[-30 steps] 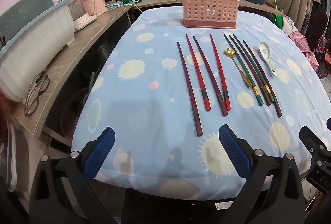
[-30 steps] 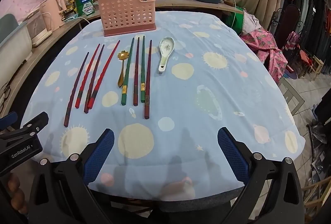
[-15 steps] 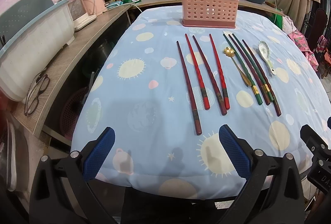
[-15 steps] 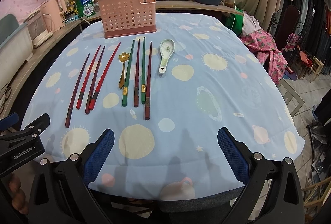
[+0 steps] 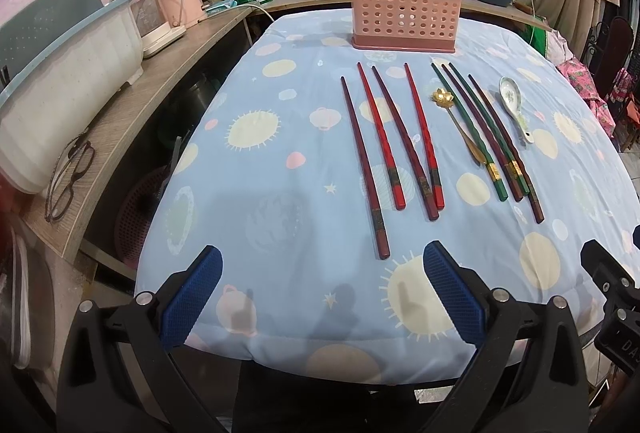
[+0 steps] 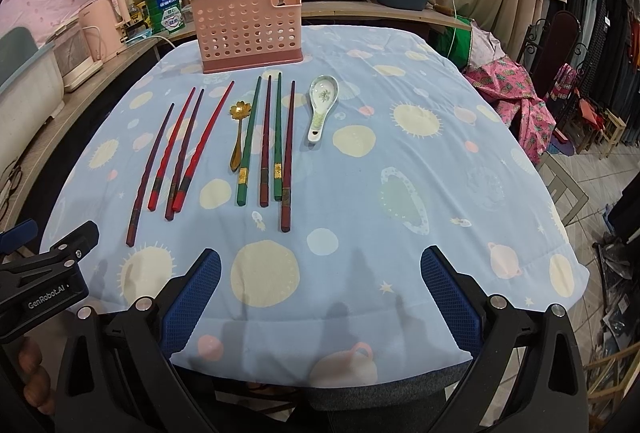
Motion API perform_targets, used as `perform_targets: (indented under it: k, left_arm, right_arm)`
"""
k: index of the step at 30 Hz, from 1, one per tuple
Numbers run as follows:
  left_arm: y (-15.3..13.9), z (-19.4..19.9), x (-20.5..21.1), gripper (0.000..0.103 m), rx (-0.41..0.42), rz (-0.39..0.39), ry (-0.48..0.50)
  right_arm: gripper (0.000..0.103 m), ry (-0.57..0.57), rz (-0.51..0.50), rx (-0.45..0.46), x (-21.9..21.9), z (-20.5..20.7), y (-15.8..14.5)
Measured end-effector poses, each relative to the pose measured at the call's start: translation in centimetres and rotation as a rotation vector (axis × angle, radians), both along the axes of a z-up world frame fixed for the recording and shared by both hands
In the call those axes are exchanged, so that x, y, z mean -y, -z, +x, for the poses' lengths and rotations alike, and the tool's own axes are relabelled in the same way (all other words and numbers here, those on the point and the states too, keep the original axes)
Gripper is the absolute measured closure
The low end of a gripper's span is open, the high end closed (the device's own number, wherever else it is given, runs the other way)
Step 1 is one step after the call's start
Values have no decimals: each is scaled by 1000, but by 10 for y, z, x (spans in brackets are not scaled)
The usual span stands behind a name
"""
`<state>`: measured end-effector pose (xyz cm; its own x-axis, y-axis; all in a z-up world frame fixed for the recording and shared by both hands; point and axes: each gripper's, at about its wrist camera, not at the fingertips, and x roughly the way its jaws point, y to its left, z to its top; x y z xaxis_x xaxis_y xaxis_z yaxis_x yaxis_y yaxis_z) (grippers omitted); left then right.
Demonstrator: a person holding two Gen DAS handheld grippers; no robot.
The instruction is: Organize utensils
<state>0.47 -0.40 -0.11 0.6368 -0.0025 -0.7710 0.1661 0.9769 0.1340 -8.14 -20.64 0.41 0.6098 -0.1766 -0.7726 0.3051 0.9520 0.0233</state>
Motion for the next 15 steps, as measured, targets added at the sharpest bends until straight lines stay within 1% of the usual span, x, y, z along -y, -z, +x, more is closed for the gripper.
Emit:
perform_targets:
  k: [15]
  left_arm:
    - [3, -3, -1, 7, -4, -4, -1]
  right_arm:
    - [7, -2, -2, 2, 0, 0, -1]
